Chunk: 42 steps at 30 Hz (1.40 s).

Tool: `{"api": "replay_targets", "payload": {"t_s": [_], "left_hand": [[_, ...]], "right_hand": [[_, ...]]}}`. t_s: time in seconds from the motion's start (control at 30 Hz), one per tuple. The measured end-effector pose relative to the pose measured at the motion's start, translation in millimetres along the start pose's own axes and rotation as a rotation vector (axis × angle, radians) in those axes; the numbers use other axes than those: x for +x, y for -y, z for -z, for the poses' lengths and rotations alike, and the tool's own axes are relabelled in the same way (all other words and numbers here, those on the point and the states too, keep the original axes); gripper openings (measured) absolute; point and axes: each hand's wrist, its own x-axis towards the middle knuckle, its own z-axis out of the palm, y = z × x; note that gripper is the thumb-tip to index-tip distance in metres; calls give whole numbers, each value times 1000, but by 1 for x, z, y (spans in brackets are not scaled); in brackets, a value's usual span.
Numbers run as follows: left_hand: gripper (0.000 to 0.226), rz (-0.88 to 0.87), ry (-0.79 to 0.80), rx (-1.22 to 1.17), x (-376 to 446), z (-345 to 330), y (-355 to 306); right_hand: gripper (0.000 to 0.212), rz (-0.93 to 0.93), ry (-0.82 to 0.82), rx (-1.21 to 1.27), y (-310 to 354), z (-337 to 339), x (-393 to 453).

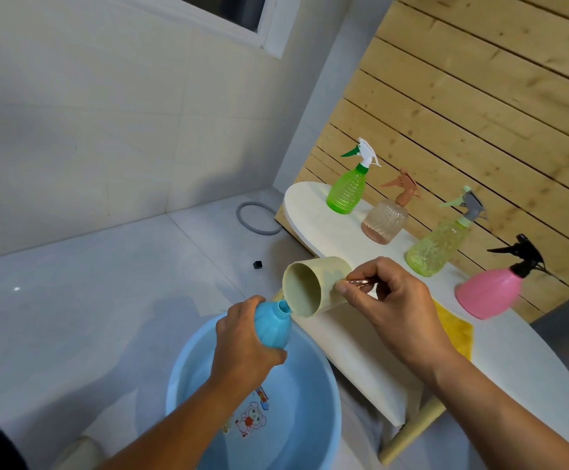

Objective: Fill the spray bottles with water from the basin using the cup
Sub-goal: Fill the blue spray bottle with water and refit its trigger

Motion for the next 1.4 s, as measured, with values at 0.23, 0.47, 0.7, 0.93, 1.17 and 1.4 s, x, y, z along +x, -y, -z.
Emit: {"api": "replay_targets", "payload": {"t_s": [0.23,0.47,0.7,0.93,1.17,1.4], "left_hand": [[94,11,5,3,1,-2,0],[95,20,6,-15,2,-4,2],[95,27,13,-5,3,-6,4],[94,37,12,-57,4,-6,5],[91,56,3,74,1,-4,2],[91,64,23,108,2,-7,1]], "right_hand": [[10,116,7,-123,6,2,-1],[10,243,-3,-245,7,3,-2],[10,398,9,-327,7,1,-5],[12,-31,-112,-67,4,-3,0],[16,-267,-182,210,-20,5,7],[8,471,-111,-450,-22,3,-13]]}}
